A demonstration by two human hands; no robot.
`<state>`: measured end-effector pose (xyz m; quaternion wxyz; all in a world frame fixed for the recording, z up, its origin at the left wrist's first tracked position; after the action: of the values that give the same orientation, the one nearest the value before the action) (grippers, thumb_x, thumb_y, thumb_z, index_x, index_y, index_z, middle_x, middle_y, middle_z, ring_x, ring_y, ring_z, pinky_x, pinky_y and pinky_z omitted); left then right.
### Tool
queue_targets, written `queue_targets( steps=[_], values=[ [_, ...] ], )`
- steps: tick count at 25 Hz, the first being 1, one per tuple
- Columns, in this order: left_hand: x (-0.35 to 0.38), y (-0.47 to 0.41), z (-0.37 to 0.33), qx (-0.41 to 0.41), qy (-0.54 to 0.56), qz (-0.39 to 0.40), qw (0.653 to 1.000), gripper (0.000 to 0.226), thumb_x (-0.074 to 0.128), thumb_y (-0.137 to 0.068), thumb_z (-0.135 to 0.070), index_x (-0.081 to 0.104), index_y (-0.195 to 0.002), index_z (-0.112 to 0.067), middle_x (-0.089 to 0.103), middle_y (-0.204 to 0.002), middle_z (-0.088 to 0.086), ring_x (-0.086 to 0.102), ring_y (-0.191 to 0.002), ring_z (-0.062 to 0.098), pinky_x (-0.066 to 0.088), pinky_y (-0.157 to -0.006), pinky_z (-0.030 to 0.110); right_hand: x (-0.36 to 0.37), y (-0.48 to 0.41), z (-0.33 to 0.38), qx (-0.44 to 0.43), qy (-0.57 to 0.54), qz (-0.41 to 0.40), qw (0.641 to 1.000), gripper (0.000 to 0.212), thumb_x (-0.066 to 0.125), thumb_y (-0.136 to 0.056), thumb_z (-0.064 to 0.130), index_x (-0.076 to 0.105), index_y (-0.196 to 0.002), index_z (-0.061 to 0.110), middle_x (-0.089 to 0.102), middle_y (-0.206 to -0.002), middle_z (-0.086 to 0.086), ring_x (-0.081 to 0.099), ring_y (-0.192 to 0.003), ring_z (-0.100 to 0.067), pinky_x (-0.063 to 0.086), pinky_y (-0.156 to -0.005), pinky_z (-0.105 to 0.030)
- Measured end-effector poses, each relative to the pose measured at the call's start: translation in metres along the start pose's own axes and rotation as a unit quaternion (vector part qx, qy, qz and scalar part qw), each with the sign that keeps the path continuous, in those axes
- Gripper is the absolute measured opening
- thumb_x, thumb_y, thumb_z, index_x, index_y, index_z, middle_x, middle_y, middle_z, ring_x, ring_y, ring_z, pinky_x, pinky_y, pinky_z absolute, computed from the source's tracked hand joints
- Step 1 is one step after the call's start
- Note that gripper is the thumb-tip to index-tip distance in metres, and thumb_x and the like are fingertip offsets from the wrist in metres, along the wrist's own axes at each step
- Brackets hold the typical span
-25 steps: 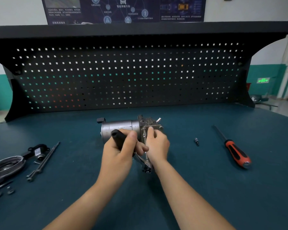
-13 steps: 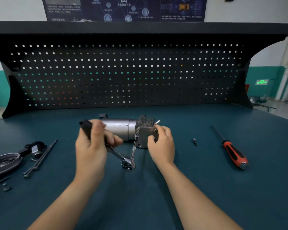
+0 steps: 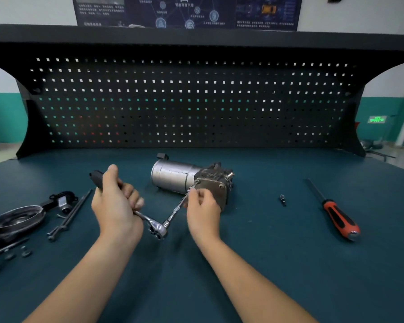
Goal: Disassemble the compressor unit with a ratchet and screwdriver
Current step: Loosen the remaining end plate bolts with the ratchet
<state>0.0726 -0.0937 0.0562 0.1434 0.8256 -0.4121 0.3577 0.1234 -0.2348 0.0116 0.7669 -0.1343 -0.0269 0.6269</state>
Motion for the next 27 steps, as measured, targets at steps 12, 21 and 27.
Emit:
queue_targets(
  steps=[12, 21, 27],
  values=[
    [0.011, 0.013, 0.007, -0.037, -0.031, 0.183, 0.982, 0.034, 0.026, -0.096, -0.055, 0.052, -0.100, -0.033, 0.070, -0.072, 0.003, 0.069, -0.067, 0.018, 0.051, -0.072, 0.041, 0.007, -0.011, -0.001, 0.217, -0.456, 0.091, 0.858, 0.016, 0.042, -0.098, 0.004, 0.052, -0.085, 0.001, 0.067, -0.054, -0.007, 0.066, -0.047, -0.016, 0.051, -0.043, -0.021],
    [0.016, 0.038, 0.021, 0.077, -0.175, 0.342, 0.920, 0.025, 0.021, -0.100, -0.039, 0.041, -0.114, -0.033, 0.051, -0.053, -0.002, 0.059, -0.050, 0.021, 0.051, -0.052, 0.029, -0.034, -0.018, -0.003, 0.016, 0.047, -0.085, 0.995, 0.026, 0.052, -0.092, 0.025, 0.060, -0.071, 0.011, 0.057, -0.071, 0.001, 0.051, -0.057, -0.011, 0.037, -0.055, -0.025],
    [0.015, 0.043, 0.030, 0.054, -0.186, 0.356, 0.914, 0.049, 0.026, -0.081, -0.068, 0.040, -0.120, -0.042, 0.057, -0.051, 0.003, 0.067, -0.063, 0.023, 0.055, -0.063, 0.026, -0.059, -0.034, -0.011, -0.072, 0.105, -0.116, 0.985, 0.047, 0.043, -0.087, -0.002, 0.049, -0.132, 0.010, 0.037, -0.141, -0.001, 0.041, -0.126, -0.017, 0.031, -0.094, -0.018]
  ],
)
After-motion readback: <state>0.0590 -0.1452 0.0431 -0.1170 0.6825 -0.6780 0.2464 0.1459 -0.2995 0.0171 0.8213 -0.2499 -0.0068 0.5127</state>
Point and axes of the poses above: each hand's wrist, its own y-axis away from the middle knuckle, its own x-axis out of the palm, z = x × y, the point moved 4 cm from there along -y, towards the middle knuckle
